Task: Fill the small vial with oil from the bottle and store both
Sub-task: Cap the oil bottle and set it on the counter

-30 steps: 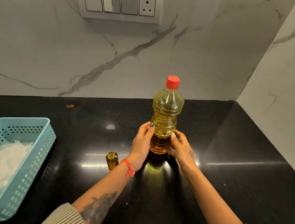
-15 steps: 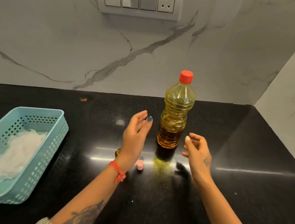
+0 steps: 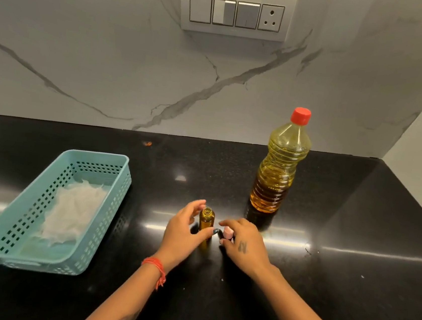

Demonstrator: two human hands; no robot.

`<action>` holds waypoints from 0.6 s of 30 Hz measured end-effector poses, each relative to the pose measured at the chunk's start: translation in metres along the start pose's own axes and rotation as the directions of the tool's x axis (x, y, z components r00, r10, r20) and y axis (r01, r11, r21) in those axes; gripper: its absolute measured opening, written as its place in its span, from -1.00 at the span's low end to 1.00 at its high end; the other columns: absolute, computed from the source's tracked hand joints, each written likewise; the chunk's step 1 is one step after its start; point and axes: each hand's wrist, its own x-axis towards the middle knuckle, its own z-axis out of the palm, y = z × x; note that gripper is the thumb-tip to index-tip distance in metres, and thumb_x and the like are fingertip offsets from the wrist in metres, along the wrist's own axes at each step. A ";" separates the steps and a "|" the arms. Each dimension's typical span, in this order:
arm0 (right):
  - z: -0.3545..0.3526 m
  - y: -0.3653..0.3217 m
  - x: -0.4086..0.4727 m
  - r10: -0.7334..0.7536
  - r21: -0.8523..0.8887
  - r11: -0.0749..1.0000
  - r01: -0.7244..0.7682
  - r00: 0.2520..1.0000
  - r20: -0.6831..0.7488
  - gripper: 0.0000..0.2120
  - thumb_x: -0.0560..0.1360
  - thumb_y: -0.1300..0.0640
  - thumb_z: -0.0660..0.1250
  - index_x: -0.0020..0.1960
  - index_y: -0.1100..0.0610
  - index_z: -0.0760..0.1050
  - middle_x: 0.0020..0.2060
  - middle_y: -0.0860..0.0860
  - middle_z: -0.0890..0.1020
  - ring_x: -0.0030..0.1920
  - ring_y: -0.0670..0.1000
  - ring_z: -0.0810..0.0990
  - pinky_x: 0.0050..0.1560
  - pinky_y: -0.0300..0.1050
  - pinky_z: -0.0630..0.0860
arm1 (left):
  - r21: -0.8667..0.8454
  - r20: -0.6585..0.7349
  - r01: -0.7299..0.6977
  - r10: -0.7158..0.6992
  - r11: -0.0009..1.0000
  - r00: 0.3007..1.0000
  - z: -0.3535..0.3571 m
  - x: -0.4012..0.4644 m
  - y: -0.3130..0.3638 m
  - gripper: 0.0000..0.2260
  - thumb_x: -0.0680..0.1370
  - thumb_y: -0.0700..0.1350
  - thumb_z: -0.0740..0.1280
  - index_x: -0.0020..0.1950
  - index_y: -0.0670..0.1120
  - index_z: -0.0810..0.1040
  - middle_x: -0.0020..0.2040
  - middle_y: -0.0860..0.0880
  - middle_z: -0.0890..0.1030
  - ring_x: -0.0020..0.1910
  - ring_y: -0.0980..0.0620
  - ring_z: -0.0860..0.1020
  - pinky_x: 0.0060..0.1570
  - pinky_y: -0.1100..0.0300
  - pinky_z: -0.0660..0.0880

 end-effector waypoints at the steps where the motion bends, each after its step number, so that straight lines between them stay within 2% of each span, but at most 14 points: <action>1: 0.003 0.001 0.000 -0.008 -0.008 1.000 0.008 1.000 -0.020 -0.72 0.53 0.09 0.22 0.23 -0.02 0.48 0.11 0.05 0.55 0.14 0.03 0.48 0.13 -0.15 0.38 | -0.001 0.001 -0.007 0.007 1.000 1.000 0.002 0.000 -0.001 -0.49 0.37 -0.11 0.49 0.27 0.04 0.42 0.17 0.10 0.53 0.19 0.17 0.48 0.20 0.30 0.41; 3: 0.006 0.004 0.001 -0.020 -0.016 1.000 0.019 0.999 -0.045 -0.74 0.55 0.12 0.18 0.20 0.00 0.51 0.09 0.06 0.56 0.11 0.03 0.49 0.09 -0.17 0.39 | -0.010 -0.017 -0.019 0.019 1.000 1.000 0.005 0.001 -0.004 -0.59 0.39 -0.15 0.48 0.19 0.03 0.47 0.07 0.09 0.58 0.11 0.14 0.55 0.14 0.30 0.47; 6: 0.004 0.006 0.000 -0.009 0.030 1.000 0.011 0.998 -0.060 -0.75 0.53 0.16 0.22 0.18 0.03 0.53 0.07 0.04 0.58 0.09 0.02 0.52 0.08 -0.19 0.43 | -0.030 -0.031 -0.017 0.017 0.999 0.999 0.006 0.001 -0.004 -0.66 0.40 -0.17 0.46 0.12 0.04 0.49 0.00 0.08 0.60 0.04 0.15 0.58 0.07 0.35 0.48; 10: -0.018 -0.002 0.000 0.093 0.268 0.962 -0.053 0.986 -0.137 -0.73 0.47 0.16 0.36 0.16 0.03 0.50 -0.02 -0.06 0.60 -0.11 -0.14 0.57 -0.09 -0.32 0.46 | -0.037 -0.042 -0.023 0.022 0.999 0.999 0.007 0.003 -0.007 -0.67 0.40 -0.18 0.46 0.12 0.03 0.50 -0.02 0.09 0.61 0.00 0.15 0.59 0.05 0.36 0.48; 12: -0.033 -0.010 0.002 0.102 0.396 0.918 -0.038 0.984 -0.143 -0.77 0.43 0.15 0.40 0.08 0.03 0.52 -0.11 -0.06 0.62 -0.14 -0.15 0.60 -0.10 -0.29 0.53 | -0.047 -0.045 -0.023 0.021 0.999 0.999 0.007 0.003 -0.009 -0.66 0.40 -0.18 0.46 0.13 0.02 0.51 -0.01 0.08 0.61 0.01 0.14 0.59 0.08 0.30 0.49; 15: -0.052 -0.028 0.009 0.021 0.447 0.894 0.033 0.993 -0.115 -0.77 0.41 0.17 0.42 0.06 0.01 0.55 -0.15 -0.14 0.60 -0.12 -0.17 0.61 -0.08 -0.29 0.56 | -0.077 -0.031 -0.015 0.013 0.997 0.999 0.006 0.004 -0.010 -0.66 0.40 -0.19 0.46 0.12 0.04 0.51 0.01 0.05 0.63 0.04 0.12 0.60 0.13 0.23 0.50; 18: -0.060 -0.043 0.018 -0.088 0.399 0.909 0.123 0.991 -0.105 -0.73 0.41 0.20 0.43 0.09 0.02 0.57 -0.12 -0.12 0.62 -0.09 -0.16 0.61 -0.06 -0.31 0.56 | -0.105 -0.015 -0.016 0.015 0.994 1.000 0.005 0.004 -0.010 -0.67 0.39 -0.19 0.46 0.11 0.05 0.52 0.01 0.03 0.64 0.03 0.15 0.60 0.14 0.18 0.52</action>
